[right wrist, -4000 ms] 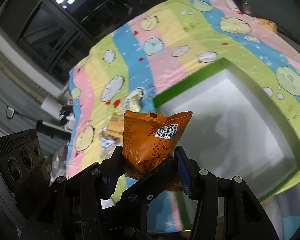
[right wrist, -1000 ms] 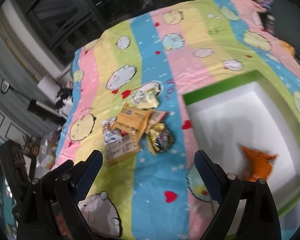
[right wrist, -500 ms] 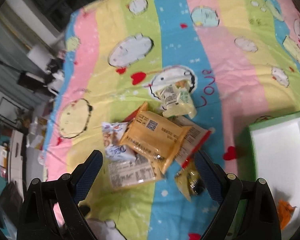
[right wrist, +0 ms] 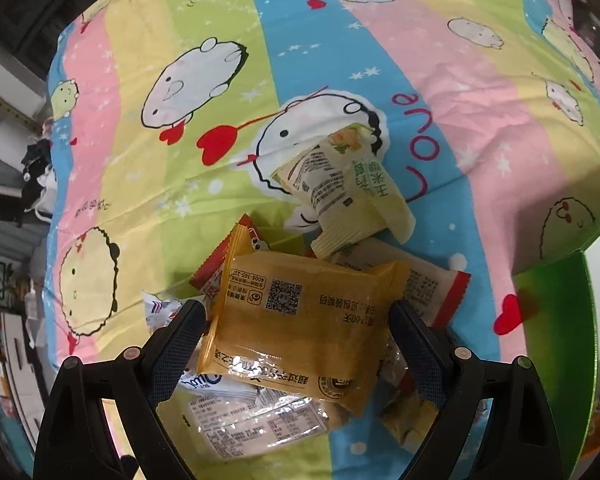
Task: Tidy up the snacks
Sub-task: 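Move the right gripper to the yellow square cake packet and grasp it, then lift the yellow packet with the right gripper and carry it to the box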
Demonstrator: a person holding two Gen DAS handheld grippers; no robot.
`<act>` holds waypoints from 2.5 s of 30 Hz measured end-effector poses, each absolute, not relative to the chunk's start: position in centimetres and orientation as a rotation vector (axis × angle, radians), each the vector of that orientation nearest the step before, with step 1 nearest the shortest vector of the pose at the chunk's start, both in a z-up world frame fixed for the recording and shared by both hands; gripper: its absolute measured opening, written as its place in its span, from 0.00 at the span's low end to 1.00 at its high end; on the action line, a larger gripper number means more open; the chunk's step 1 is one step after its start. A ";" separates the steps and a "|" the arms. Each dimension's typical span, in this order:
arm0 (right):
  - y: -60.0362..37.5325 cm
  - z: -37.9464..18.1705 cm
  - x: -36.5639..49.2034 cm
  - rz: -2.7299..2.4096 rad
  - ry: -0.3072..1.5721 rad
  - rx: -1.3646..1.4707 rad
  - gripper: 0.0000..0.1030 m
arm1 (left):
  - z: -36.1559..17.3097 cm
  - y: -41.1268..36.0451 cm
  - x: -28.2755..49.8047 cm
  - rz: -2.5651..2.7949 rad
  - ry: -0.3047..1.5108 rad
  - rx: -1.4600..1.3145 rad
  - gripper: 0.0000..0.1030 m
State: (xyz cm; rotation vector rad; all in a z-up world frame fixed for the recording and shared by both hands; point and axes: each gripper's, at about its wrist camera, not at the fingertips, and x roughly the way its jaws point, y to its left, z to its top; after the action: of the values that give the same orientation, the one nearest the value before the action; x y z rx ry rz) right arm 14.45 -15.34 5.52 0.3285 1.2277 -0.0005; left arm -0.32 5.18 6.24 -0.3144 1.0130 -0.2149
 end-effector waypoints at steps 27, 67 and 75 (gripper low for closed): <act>-14.6 11.0 0.4 0.395 1.123 0.245 0.59 | 8.2 6.4 -4.0 -0.124 0.980 -0.301 0.99; -19.1 3.5 -2.4 0.406 1.208 0.502 0.63 | 4.1 -2.9 -5.7 -0.491 1.124 -0.257 0.56; -19.1 2.1 -1.9 0.394 1.225 0.495 0.54 | 3.7 -3.1 -5.5 -0.513 1.119 -0.263 0.48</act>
State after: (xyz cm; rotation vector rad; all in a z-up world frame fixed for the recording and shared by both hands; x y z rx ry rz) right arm -1.88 -19.11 2.05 0.4951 1.2246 0.3943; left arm -5.54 -3.05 3.66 -0.2626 1.1188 -0.5127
